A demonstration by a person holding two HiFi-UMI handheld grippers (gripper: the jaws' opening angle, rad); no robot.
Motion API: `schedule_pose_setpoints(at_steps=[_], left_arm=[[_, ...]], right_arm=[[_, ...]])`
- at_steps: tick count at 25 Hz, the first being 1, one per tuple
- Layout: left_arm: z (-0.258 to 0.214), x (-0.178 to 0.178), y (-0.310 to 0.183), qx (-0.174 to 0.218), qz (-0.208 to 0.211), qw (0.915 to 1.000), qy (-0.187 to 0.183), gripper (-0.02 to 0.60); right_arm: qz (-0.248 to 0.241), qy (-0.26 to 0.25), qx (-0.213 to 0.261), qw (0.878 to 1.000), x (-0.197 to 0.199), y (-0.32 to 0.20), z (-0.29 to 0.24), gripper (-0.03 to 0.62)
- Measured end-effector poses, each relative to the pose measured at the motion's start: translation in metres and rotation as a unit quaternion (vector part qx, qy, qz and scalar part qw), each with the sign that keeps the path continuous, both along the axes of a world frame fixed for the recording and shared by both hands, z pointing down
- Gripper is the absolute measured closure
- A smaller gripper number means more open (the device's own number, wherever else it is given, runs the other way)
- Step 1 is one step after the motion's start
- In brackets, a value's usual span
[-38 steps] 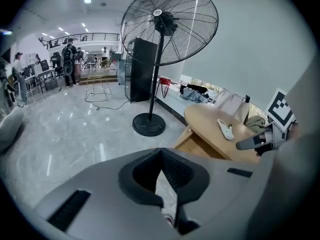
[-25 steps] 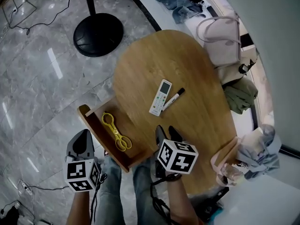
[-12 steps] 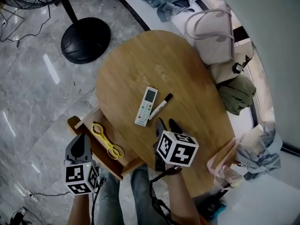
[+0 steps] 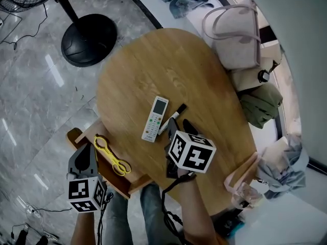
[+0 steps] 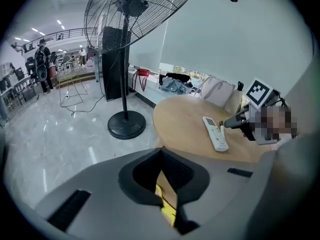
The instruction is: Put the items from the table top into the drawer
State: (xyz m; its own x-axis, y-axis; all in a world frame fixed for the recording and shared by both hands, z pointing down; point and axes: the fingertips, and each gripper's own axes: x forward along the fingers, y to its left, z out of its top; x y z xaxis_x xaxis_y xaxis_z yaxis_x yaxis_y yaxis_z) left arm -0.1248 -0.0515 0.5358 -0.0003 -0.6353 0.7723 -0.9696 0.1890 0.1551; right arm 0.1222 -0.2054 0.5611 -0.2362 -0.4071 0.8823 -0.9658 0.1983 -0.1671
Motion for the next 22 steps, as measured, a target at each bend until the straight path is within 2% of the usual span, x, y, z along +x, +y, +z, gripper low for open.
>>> schedule_pose_setpoints(at_steps=[13,22], left_arm=[[0.002,0.010,0.010,-0.015,0.024,0.9995,0.010,0.586],[0.005,0.003,0.013,-0.018,0.020,0.9996,0.010,0.586]], right_arm=[[0.043,-0.005,-0.014,0.999,-0.006,-0.011,0.022,0.407],[0.042,0.018,-0.026,0.999,-0.001,-0.010,0.031,0.407]])
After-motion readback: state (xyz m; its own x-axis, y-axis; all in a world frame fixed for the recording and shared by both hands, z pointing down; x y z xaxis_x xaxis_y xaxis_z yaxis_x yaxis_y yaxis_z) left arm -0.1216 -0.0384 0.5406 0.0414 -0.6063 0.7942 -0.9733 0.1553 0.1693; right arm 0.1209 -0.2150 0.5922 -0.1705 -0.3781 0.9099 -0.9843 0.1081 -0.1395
